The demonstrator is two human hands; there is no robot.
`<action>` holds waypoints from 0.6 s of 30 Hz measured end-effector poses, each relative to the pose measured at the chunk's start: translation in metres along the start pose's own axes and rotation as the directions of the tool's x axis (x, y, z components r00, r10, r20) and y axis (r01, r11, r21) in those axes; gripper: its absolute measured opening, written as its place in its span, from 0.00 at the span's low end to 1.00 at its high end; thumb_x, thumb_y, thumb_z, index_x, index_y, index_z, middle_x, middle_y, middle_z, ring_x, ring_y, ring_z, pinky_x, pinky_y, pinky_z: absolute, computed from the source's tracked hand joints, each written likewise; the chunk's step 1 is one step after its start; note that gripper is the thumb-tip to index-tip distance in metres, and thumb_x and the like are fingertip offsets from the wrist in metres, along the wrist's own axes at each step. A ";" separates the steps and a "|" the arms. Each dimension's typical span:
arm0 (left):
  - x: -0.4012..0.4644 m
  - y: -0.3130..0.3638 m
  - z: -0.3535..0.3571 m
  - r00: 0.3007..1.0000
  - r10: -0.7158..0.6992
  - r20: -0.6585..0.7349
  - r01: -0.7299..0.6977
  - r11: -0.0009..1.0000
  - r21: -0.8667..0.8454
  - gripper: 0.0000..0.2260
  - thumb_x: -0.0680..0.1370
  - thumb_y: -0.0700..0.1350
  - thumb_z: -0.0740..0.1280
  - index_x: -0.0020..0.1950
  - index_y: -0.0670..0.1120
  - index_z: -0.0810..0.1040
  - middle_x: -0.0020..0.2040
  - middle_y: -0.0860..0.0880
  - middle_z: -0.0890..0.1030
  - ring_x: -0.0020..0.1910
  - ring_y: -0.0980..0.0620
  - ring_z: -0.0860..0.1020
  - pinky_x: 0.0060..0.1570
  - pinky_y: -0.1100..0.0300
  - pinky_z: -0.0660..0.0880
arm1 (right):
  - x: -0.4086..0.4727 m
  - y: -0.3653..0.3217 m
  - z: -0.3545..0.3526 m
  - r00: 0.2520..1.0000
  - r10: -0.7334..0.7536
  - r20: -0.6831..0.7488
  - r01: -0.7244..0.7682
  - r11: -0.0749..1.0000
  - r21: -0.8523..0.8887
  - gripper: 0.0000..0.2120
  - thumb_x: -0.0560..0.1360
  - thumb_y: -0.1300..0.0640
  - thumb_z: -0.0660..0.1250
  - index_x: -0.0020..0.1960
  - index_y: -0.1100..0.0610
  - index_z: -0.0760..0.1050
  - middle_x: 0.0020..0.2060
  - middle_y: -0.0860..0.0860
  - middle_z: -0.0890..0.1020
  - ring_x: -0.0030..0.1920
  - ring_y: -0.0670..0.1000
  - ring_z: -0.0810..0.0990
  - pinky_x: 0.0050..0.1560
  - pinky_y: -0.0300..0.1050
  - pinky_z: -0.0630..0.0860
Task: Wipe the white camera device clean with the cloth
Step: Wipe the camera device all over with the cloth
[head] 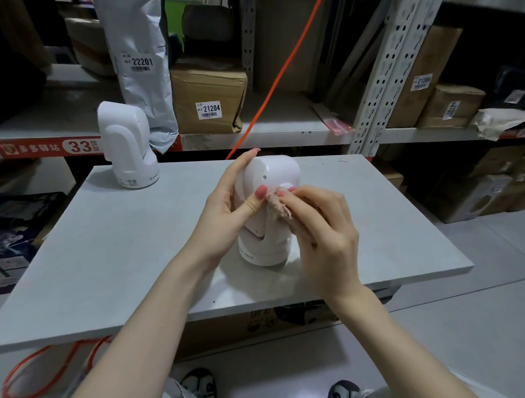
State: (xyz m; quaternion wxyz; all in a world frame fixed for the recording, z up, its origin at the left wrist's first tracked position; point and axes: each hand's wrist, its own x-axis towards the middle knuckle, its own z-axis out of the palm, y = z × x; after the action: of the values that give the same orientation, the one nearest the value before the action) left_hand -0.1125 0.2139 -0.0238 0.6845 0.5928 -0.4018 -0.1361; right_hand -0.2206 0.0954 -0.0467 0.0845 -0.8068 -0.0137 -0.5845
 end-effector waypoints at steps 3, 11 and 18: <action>0.002 -0.002 -0.007 0.999 -0.023 -0.050 0.023 1.000 -0.002 0.21 0.76 0.53 0.65 0.69 0.61 0.68 0.72 0.53 0.71 0.70 0.54 0.70 0.69 0.55 0.69 | -0.012 0.000 0.004 0.996 -0.050 0.071 0.050 0.999 -0.005 0.09 0.76 0.64 0.71 0.56 0.59 0.83 0.53 0.51 0.81 0.50 0.54 0.79 0.45 0.45 0.78; -0.002 0.003 -0.007 0.999 -0.046 0.018 0.046 0.999 -0.026 0.23 0.73 0.51 0.68 0.66 0.64 0.70 0.69 0.44 0.73 0.67 0.50 0.73 0.66 0.55 0.71 | 0.009 0.004 0.002 0.997 0.078 -0.024 -0.075 0.991 0.107 0.13 0.78 0.61 0.69 0.62 0.57 0.77 0.55 0.51 0.77 0.52 0.56 0.78 0.49 0.47 0.78; 0.003 -0.001 -0.014 0.990 -0.091 -0.108 0.081 0.992 -0.097 0.18 0.75 0.56 0.69 0.63 0.67 0.71 0.62 0.47 0.78 0.62 0.50 0.77 0.65 0.47 0.72 | -0.015 0.010 0.005 0.993 0.003 0.120 -0.012 0.998 0.067 0.09 0.76 0.62 0.71 0.56 0.58 0.82 0.52 0.52 0.81 0.49 0.55 0.80 0.41 0.49 0.80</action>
State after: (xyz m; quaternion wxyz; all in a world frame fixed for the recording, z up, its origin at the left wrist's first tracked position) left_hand -0.1006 0.2214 -0.0235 0.7261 0.5841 -0.3301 -0.1504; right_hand -0.2191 0.0879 -0.0632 0.1129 -0.8373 -0.0355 -0.5338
